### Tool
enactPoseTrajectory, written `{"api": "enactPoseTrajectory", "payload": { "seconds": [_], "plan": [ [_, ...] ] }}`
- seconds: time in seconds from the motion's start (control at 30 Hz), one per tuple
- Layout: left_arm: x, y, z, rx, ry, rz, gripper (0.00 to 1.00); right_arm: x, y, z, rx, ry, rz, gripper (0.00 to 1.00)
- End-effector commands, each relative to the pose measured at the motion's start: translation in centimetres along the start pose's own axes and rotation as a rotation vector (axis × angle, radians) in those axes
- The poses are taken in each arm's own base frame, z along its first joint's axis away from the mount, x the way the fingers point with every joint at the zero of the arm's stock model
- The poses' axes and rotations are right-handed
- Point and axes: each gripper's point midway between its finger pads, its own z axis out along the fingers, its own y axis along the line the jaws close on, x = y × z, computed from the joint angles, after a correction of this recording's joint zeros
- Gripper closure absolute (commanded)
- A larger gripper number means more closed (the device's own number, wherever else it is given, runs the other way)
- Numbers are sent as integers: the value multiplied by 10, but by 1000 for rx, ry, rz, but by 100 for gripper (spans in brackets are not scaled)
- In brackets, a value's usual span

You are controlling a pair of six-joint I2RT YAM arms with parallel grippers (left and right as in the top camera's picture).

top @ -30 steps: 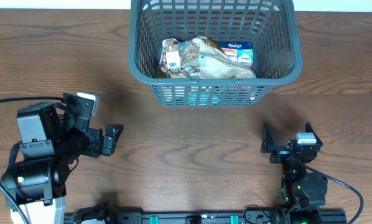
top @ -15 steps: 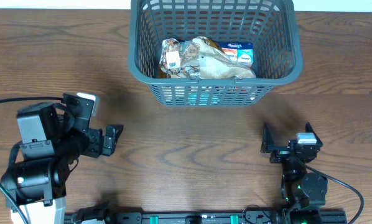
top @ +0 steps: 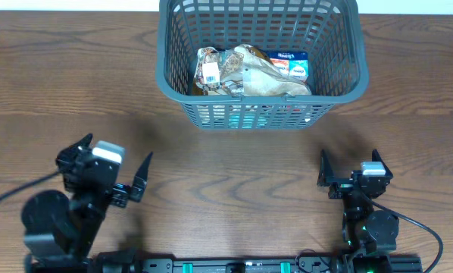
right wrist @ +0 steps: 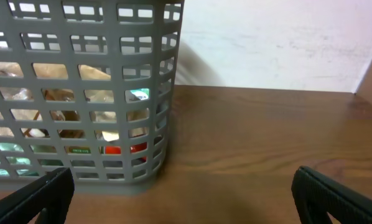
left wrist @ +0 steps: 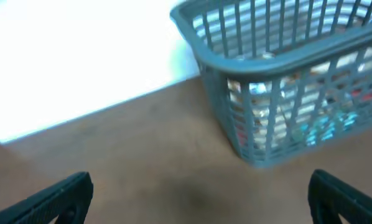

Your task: Pack container

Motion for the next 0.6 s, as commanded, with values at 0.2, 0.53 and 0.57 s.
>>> {"api": "enactPoseTrajectory", "payload": {
  "seconds": [0.2, 0.53, 0.57],
  "plan": [
    [31, 8, 20, -161, -257, 76, 1, 1, -3, 0, 15, 1, 14, 1],
    [99, 36, 28, -380, -182, -100, 1, 1, -3, 0, 15, 1, 14, 1],
    [105, 37, 29, -392, -181, -139, 2, 1, -3, 0, 15, 1, 14, 1]
  ]
}}
